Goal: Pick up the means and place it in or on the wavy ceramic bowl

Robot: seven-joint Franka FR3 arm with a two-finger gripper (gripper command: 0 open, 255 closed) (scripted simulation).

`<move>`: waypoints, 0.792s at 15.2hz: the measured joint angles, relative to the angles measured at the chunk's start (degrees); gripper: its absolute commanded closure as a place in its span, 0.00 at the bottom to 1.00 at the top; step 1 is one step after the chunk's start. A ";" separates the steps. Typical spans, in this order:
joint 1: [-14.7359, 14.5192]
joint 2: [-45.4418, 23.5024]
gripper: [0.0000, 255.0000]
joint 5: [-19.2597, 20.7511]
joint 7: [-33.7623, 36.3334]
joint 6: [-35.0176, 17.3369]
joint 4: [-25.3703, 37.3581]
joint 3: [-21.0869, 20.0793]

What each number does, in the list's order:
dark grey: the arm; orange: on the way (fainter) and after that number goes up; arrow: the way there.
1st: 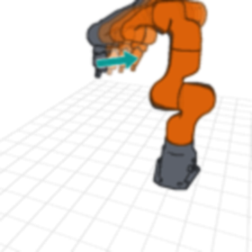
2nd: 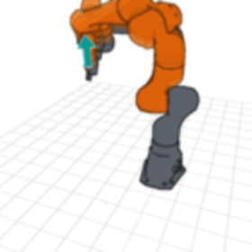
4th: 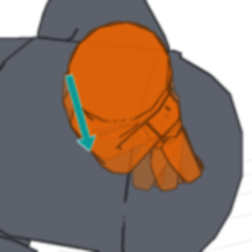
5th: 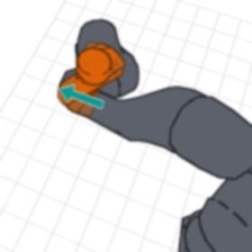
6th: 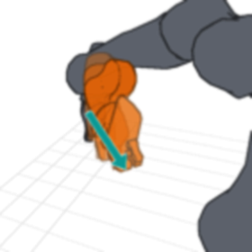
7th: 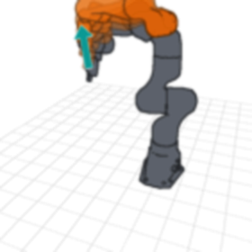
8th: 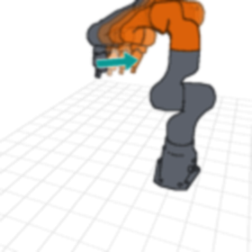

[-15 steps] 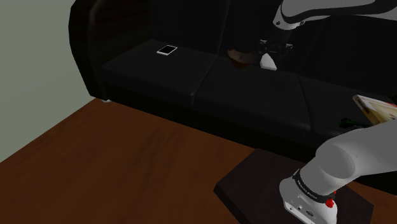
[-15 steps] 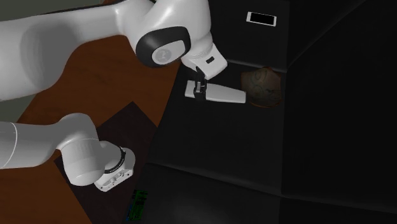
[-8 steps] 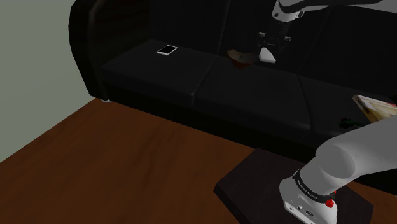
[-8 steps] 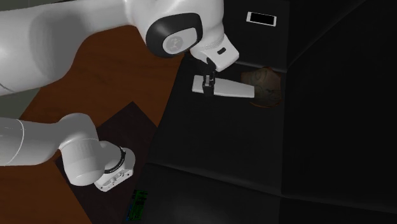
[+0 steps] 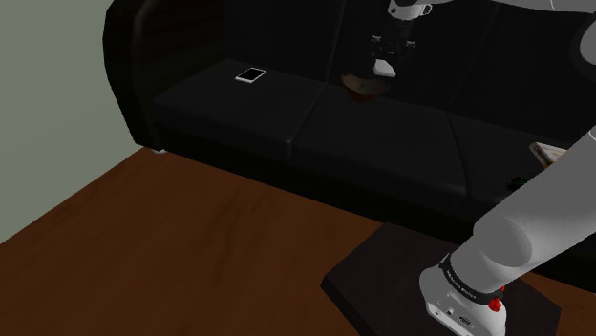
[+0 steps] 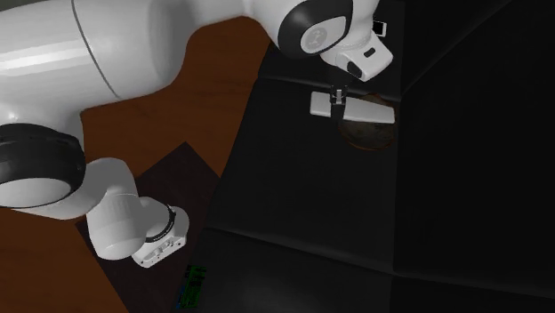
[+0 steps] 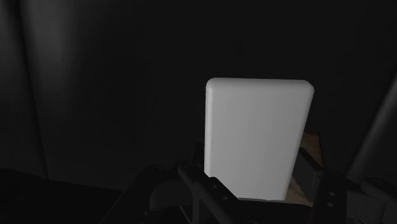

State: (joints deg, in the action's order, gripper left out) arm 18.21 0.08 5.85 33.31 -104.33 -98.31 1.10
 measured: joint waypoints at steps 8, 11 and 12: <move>0.31 -14.31 1.00 -0.43 -0.79 2.59 16.92 0.19; 0.22 -14.39 1.00 -0.36 -0.43 0.43 14.83 0.13; 0.25 -14.06 1.00 -0.34 -0.42 -0.33 13.74 0.16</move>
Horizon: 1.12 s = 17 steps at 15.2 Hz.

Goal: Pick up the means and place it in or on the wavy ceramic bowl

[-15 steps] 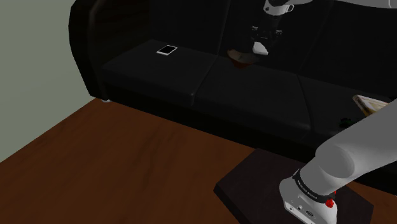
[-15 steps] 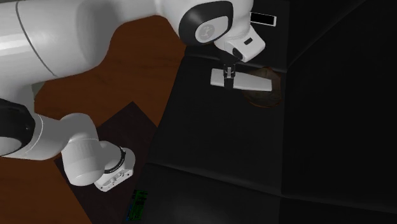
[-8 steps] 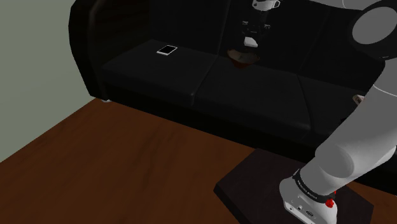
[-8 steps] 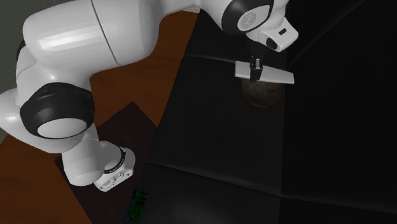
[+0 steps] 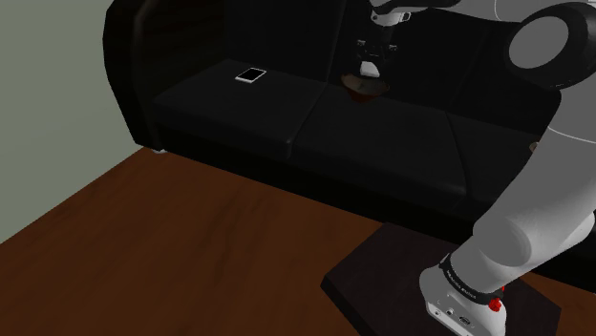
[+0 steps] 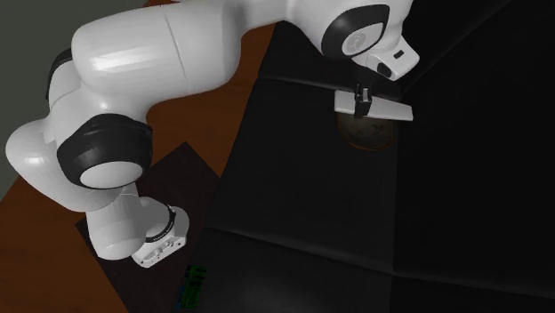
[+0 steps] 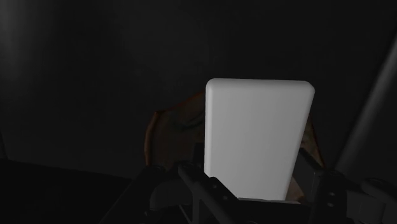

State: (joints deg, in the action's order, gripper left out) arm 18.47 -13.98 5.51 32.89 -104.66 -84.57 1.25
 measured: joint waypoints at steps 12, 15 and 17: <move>0.09 -0.05 1.00 0.16 0.48 -6.13 -6.07 0.06; 0.09 -0.06 0.00 0.16 0.48 -6.16 -6.07 0.06; 0.09 -0.06 0.00 0.16 0.48 -6.17 -6.07 0.06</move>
